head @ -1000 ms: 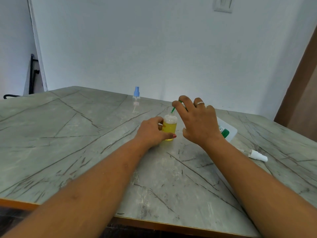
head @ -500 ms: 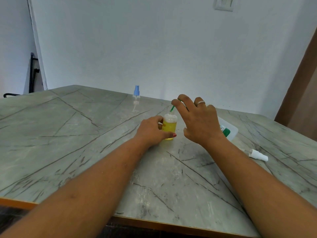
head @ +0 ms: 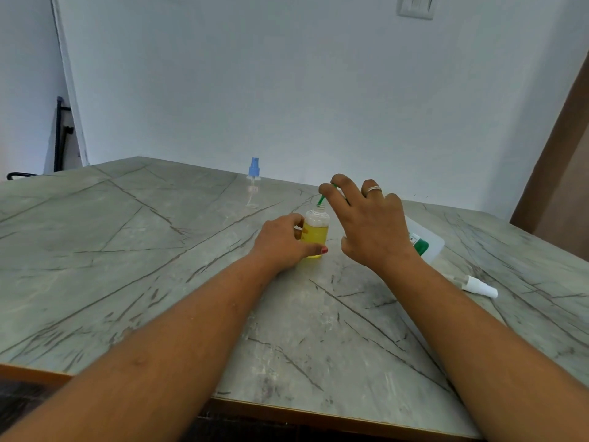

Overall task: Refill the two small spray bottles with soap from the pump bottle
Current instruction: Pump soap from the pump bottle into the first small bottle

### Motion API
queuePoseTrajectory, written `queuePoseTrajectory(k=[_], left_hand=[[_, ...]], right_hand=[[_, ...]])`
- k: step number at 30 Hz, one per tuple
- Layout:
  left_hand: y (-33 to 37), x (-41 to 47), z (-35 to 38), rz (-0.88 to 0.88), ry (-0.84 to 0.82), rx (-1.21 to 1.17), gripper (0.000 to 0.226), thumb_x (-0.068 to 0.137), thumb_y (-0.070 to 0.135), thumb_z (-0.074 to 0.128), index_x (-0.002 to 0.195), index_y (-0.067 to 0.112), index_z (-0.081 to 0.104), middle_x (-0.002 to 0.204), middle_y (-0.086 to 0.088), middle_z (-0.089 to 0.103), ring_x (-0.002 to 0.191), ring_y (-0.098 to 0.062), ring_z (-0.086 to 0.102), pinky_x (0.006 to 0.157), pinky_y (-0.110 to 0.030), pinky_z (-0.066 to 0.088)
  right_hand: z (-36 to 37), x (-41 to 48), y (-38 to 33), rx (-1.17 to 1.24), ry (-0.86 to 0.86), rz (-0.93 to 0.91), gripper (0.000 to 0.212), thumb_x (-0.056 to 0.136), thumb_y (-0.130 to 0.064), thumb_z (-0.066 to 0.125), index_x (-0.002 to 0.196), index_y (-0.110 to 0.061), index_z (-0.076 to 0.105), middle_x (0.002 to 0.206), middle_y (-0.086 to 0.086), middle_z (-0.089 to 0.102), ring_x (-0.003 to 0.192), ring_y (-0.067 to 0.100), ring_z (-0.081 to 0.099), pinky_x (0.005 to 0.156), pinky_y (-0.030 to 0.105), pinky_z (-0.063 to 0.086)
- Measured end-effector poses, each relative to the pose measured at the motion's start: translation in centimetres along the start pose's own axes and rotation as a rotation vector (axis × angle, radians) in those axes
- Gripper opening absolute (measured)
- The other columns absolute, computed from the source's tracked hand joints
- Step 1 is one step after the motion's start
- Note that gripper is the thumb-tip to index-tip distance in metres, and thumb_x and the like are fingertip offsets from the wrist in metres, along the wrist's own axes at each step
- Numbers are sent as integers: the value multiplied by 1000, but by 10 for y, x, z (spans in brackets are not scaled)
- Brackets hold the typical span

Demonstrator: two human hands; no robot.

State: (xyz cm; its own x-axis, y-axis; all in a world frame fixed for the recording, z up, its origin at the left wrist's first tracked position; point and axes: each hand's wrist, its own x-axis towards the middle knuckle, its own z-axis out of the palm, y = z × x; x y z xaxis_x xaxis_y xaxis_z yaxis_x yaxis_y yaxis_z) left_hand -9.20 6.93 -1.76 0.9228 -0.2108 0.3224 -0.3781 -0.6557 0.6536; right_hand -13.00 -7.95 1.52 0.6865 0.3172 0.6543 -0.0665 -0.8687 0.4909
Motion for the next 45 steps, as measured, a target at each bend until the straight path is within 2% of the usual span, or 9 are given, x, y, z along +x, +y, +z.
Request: queuePoseTrajectory(k=[13, 20, 28, 37, 45], left_hand=[[1, -1, -1, 2, -2, -4, 74, 72, 48, 73, 133, 18, 45, 132, -3, 54, 112, -19, 55, 91, -30, 45], [0, -1, -1, 7, -3, -26, 73, 71, 48, 73, 132, 19, 46, 130, -3, 55, 112, -19, 55, 94, -32, 46], [1, -2, 0, 0, -1, -28, 72, 71, 47, 73, 131, 18, 47, 130, -2, 56, 111, -18, 55, 91, -30, 46], [1, -2, -1, 4, -7, -15, 73, 72, 46, 73, 133, 17, 45, 131, -3, 55, 113, -20, 55, 95, -33, 46], [3, -1, -1, -7, -18, -13, 74, 72, 46, 72, 134, 17, 44, 132, -3, 54, 113, -19, 55, 91, -30, 45]], right_hand=[[-2, 2, -4, 3, 4, 23, 79, 57, -32, 79, 124, -23, 38, 127, 5, 47, 98, 31, 56, 61, 36, 50], [1, 0, 0, 5, -7, -8, 90, 59, -29, 78, 132, -25, 27, 138, 4, 39, 102, 33, 53, 63, 37, 50], [-4, 3, -2, 36, -26, 24, 75, 63, -30, 75, 126, -25, 36, 130, 4, 44, 102, 31, 53, 64, 36, 50], [1, 0, 0, 10, -19, 4, 88, 60, -31, 77, 131, -26, 25, 137, 4, 38, 104, 32, 52, 63, 36, 49], [-3, 3, -4, 25, -2, 43, 76, 61, -34, 77, 124, -24, 36, 126, 5, 47, 102, 31, 54, 65, 38, 51]])
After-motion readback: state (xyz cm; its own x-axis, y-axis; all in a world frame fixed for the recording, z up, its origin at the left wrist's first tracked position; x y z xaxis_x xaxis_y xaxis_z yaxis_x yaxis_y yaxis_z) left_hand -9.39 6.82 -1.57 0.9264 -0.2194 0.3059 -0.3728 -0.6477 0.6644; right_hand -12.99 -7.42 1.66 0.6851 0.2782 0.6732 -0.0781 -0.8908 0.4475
